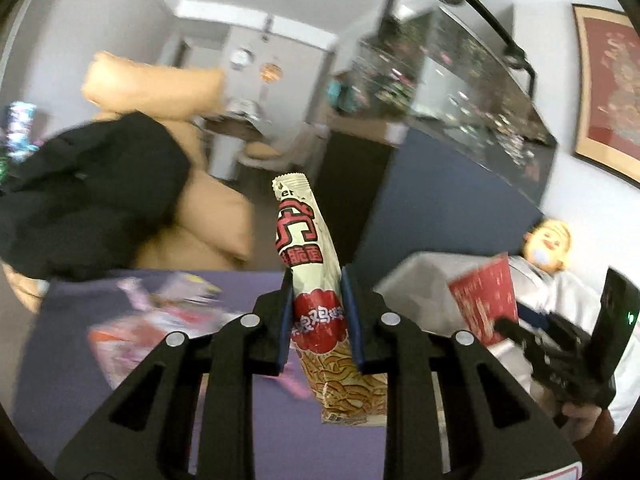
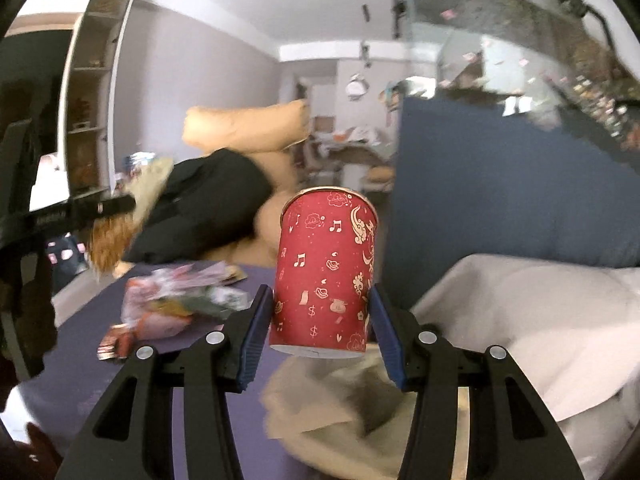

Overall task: Collect trash
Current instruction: 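Carry the snack stick and red cup over the trash bag with both grippers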

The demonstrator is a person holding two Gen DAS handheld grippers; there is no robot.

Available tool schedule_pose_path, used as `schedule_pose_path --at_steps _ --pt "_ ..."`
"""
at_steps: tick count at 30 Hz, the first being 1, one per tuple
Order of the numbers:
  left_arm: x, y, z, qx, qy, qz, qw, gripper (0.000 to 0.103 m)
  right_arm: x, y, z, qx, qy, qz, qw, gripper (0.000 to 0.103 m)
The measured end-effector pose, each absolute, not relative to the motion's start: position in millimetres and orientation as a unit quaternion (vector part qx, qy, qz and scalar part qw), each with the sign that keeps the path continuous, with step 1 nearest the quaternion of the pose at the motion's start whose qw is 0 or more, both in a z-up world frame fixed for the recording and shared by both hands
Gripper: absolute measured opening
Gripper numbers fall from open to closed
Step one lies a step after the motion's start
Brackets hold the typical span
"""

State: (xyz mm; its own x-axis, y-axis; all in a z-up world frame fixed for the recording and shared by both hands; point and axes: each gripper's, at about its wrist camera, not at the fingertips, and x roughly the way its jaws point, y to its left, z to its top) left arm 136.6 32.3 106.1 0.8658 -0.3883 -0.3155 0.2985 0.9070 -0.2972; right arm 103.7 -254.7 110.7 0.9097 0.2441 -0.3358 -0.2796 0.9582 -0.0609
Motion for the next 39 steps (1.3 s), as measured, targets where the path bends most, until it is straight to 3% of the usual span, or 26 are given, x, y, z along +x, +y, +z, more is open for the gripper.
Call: schedule_pose_path --at_steps 14,30,39 --pt "199.8 -135.0 26.6 -0.137 0.269 -0.267 0.915 0.022 120.5 -375.3 84.0 -0.006 0.186 0.034 0.982 0.047" --pt "240.5 -196.1 -36.2 -0.096 0.486 -0.315 0.81 0.022 129.2 -391.9 52.9 0.025 0.216 0.025 0.976 0.047" --pt "284.3 -227.5 -50.4 -0.058 0.461 -0.287 0.838 0.022 133.2 -396.5 46.2 0.037 0.224 0.02 0.974 0.047"
